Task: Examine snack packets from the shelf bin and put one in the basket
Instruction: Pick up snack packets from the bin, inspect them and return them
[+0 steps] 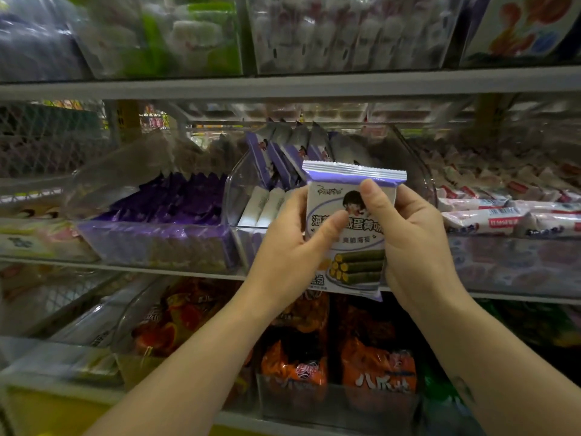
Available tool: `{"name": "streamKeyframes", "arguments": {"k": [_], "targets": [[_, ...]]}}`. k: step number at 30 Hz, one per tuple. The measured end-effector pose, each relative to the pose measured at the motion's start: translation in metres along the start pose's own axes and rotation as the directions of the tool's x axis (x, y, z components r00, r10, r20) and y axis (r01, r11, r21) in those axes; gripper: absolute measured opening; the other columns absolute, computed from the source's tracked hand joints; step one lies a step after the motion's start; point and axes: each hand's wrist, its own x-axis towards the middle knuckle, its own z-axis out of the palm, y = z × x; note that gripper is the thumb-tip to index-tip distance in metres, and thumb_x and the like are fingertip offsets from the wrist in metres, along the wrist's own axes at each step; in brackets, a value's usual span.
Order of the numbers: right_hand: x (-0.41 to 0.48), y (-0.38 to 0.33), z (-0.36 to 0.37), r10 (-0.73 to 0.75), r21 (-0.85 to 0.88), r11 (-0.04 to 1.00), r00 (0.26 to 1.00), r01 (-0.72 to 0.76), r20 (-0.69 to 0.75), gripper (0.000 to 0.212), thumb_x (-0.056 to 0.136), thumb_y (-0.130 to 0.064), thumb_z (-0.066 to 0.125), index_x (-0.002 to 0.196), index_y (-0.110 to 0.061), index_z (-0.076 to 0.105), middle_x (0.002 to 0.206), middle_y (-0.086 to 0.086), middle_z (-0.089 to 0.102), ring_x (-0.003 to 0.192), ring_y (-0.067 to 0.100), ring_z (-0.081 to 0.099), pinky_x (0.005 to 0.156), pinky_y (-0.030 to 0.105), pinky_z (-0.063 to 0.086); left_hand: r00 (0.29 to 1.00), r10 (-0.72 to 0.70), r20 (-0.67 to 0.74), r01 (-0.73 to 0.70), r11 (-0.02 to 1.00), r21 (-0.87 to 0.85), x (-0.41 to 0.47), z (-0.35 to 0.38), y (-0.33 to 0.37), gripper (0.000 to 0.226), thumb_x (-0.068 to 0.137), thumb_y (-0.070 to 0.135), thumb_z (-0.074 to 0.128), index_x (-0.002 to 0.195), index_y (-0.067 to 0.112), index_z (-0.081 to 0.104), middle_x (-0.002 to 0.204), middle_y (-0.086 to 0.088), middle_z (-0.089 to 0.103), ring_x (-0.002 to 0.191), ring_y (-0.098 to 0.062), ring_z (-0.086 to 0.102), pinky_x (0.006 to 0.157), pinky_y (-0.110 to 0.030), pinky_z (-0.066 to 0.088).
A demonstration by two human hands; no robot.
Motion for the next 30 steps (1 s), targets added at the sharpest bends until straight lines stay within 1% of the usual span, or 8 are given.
{"name": "streamKeyframes", "arguments": {"k": [4,9,12,16,20,24,27,30], "targets": [[-0.001,0.004,0.0,0.052,0.036,0.998,0.998,-0.053,0.032,0.015,0.08,-0.038,0.068,0.091,-0.029,0.074,0.097,0.009,0.076,0.091,0.026,0.073,0.072,0.038,0.059,0.996,-0.006,-0.092,-0.006,0.991,-0.131,0.006,-0.001,0.009,0.019,0.093,0.038,0.059,0.105,0.024,0.064,0.102,-0.003,0.074,0.096,-0.018,0.071,0.078,-0.032,0.058],[-0.001,0.005,-0.003,0.116,0.094,0.988,0.992,-0.12,0.043,0.016,0.076,-0.034,0.068,0.088,-0.026,0.075,0.095,0.01,0.076,0.09,0.026,0.073,0.076,0.041,0.059,0.993,-0.111,-0.045,0.092,0.944,-0.316,0.008,-0.002,0.012,0.013,0.095,0.018,0.056,0.097,0.016,0.068,0.087,-0.001,0.075,0.081,-0.014,0.072,0.067,-0.023,0.056],[0.002,0.001,-0.004,0.193,0.161,0.966,0.979,-0.201,0.065,0.022,0.078,-0.024,0.064,0.097,-0.019,0.073,0.095,0.014,0.075,0.087,0.026,0.073,0.069,0.035,0.06,0.984,-0.169,-0.046,0.14,0.917,-0.373,0.008,-0.002,0.012,0.013,0.095,0.013,0.056,0.098,0.013,0.068,0.088,-0.005,0.074,0.079,-0.016,0.072,0.065,-0.027,0.057],[0.002,-0.003,-0.001,0.261,0.232,0.934,0.962,-0.272,0.079,0.026,0.094,-0.016,0.05,0.111,-0.007,0.067,0.1,0.017,0.074,0.089,0.028,0.073,0.069,0.035,0.061,0.974,-0.208,-0.085,0.153,0.89,-0.429,0.007,0.003,0.012,0.015,0.091,0.017,0.059,0.101,0.01,0.067,0.096,-0.015,0.073,0.086,-0.025,0.072,0.074,-0.037,0.059],[0.002,-0.004,0.0,0.258,0.24,0.934,0.965,-0.263,0.052,0.031,0.096,-0.024,0.05,0.09,-0.009,0.077,0.092,0.015,0.076,0.083,0.025,0.074,0.066,0.034,0.06,0.975,-0.188,-0.115,0.116,0.881,-0.459,0.005,0.006,0.015,0.011,0.089,0.02,0.061,0.093,0.018,0.07,0.094,-0.014,0.073,0.086,-0.026,0.072,0.075,-0.039,0.059],[0.004,-0.003,-0.005,0.223,0.145,0.964,0.975,-0.224,0.026,0.027,0.097,-0.021,0.051,0.095,-0.005,0.073,0.092,0.019,0.075,0.086,0.031,0.073,0.071,0.041,0.06,0.979,-0.174,-0.102,0.105,0.87,-0.483,0.002,0.006,0.017,0.012,0.089,0.018,0.06,0.097,0.013,0.067,0.092,-0.012,0.074,0.084,-0.025,0.073,0.071,-0.036,0.059],[0.003,-0.003,-0.008,0.153,0.074,0.985,0.987,-0.157,0.055,0.026,0.093,-0.029,0.054,0.091,-0.016,0.077,0.092,0.016,0.075,0.086,0.031,0.073,0.074,0.045,0.059,0.978,-0.195,-0.072,0.139,0.871,-0.471,0.001,0.002,0.02,0.019,0.095,0.015,0.052,0.104,0.007,0.067,0.094,-0.012,0.075,0.085,-0.023,0.073,0.068,-0.031,0.058],[0.003,-0.002,-0.011,0.085,0.014,0.996,0.992,-0.087,0.093,0.026,0.084,-0.039,0.057,0.096,-0.026,0.076,0.094,0.012,0.076,0.089,0.028,0.073,0.076,0.046,0.059,0.979,-0.188,-0.079,0.147,0.92,-0.365,0.001,-0.004,0.022,0.027,0.096,0.021,0.051,0.089,0.02,0.077,0.087,-0.005,0.075,0.079,-0.015,0.072,0.063,-0.027,0.056]]}}
